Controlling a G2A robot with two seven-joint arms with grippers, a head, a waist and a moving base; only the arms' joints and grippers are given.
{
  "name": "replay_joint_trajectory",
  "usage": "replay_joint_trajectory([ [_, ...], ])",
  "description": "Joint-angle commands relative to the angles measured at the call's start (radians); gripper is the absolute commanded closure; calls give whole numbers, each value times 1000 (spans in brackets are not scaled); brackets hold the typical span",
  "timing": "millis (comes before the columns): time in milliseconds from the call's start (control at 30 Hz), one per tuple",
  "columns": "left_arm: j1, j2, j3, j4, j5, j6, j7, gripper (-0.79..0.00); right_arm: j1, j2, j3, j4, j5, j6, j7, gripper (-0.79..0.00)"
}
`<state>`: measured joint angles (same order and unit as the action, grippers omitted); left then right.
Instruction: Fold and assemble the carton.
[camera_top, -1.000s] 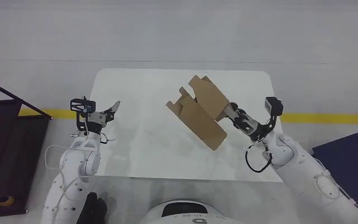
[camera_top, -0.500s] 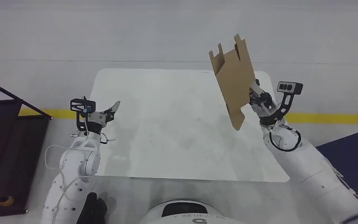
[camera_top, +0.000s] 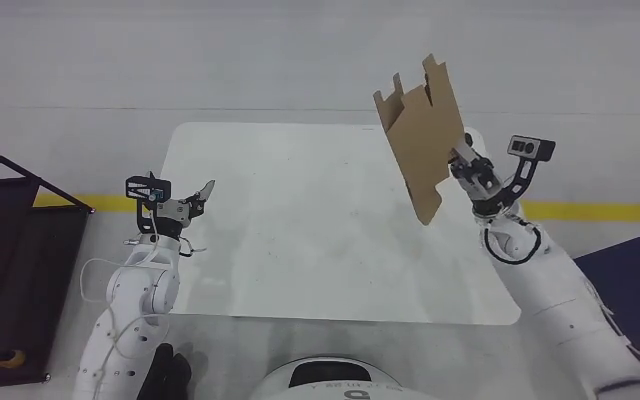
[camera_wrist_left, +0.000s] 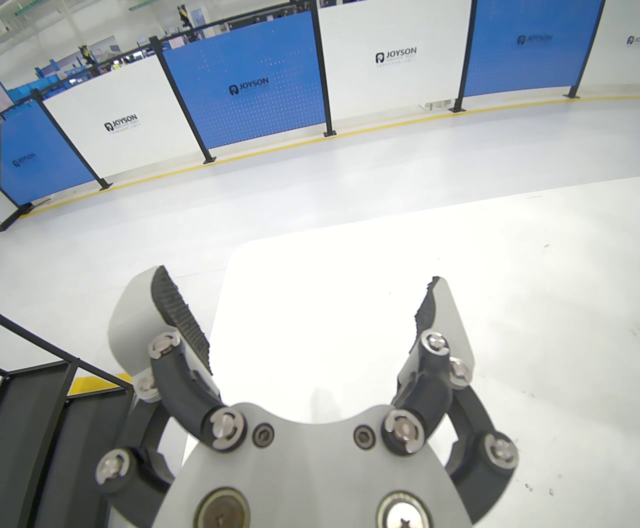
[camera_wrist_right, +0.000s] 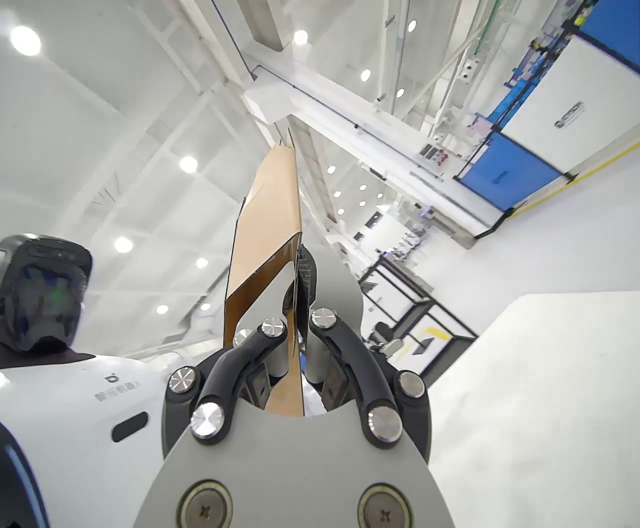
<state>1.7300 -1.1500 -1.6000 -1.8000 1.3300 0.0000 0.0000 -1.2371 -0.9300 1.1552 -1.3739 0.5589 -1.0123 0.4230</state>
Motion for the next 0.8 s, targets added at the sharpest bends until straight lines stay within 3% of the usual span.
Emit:
replay_joint_trajectory([
  [0,0,0,0,0,0,0,0,-785,-31,-17,50,-27,-308,0,-202,0],
  [167,0,0,0,0,0,0,0,-785,-123,-58,114,-150,-735,92,-592,0],
  [300,0,0,0,0,0,0,0,-785,-186,-81,144,-236,-979,185,-816,0],
  [467,0,0,0,0,0,0,0,-785,-229,-98,172,-291,-1162,262,-986,0],
  [767,0,0,0,0,0,0,0,-785,-290,-114,227,-353,-1316,314,-1159,0],
])
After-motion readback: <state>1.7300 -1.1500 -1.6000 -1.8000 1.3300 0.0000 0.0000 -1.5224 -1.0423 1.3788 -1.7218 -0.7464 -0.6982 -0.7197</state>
